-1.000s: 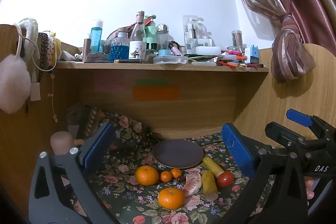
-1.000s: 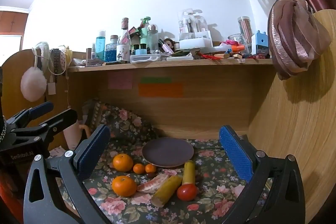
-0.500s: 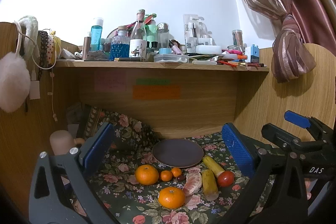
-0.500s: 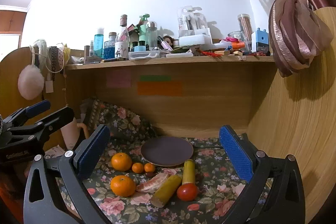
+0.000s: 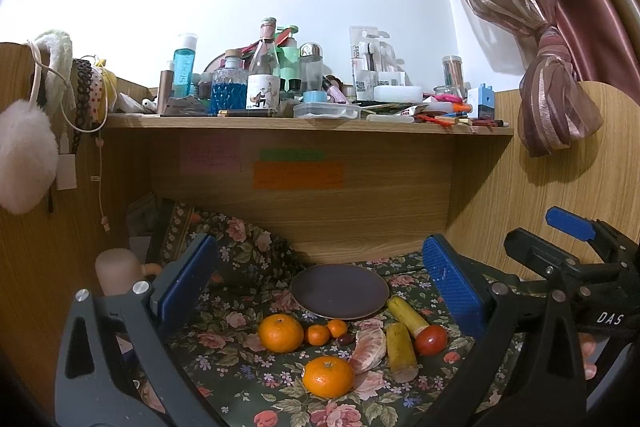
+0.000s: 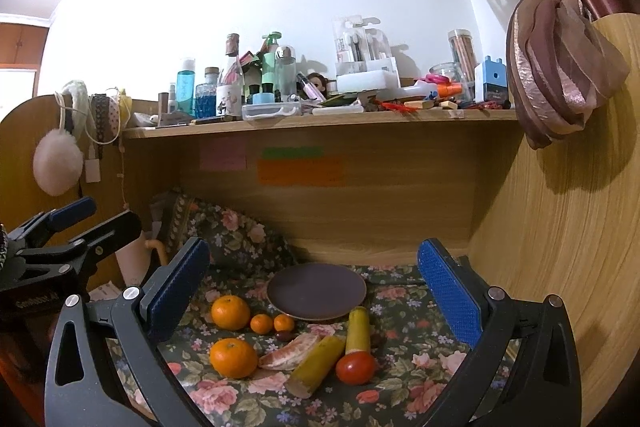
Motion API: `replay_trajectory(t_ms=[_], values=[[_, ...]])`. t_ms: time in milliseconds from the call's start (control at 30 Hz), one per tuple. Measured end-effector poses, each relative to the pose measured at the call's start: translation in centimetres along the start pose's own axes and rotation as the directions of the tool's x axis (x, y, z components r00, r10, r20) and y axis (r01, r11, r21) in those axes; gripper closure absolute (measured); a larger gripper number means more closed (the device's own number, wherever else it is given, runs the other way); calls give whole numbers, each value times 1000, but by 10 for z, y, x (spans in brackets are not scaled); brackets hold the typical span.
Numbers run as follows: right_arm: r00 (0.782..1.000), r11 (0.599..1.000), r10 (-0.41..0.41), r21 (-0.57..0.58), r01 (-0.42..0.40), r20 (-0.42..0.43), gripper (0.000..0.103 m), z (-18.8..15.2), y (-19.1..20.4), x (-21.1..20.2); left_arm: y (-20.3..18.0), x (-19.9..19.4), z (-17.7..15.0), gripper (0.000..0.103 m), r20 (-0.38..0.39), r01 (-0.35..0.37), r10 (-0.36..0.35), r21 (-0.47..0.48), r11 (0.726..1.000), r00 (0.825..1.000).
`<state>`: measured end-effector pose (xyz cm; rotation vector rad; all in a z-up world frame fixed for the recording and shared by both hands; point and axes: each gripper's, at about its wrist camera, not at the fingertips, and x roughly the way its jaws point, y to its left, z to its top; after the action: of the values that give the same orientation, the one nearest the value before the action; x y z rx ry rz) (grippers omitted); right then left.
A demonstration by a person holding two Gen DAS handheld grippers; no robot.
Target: Organize fruits
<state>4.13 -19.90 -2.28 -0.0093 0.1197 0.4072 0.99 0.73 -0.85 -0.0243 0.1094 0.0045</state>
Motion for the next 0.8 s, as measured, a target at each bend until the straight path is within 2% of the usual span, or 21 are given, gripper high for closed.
replay_trajectory(t_ms=[800], values=[[1000, 1000, 8, -14, -8, 24, 0, 4, 7, -8, -1, -10, 7, 0, 24, 0, 0, 0, 1000, 1000]])
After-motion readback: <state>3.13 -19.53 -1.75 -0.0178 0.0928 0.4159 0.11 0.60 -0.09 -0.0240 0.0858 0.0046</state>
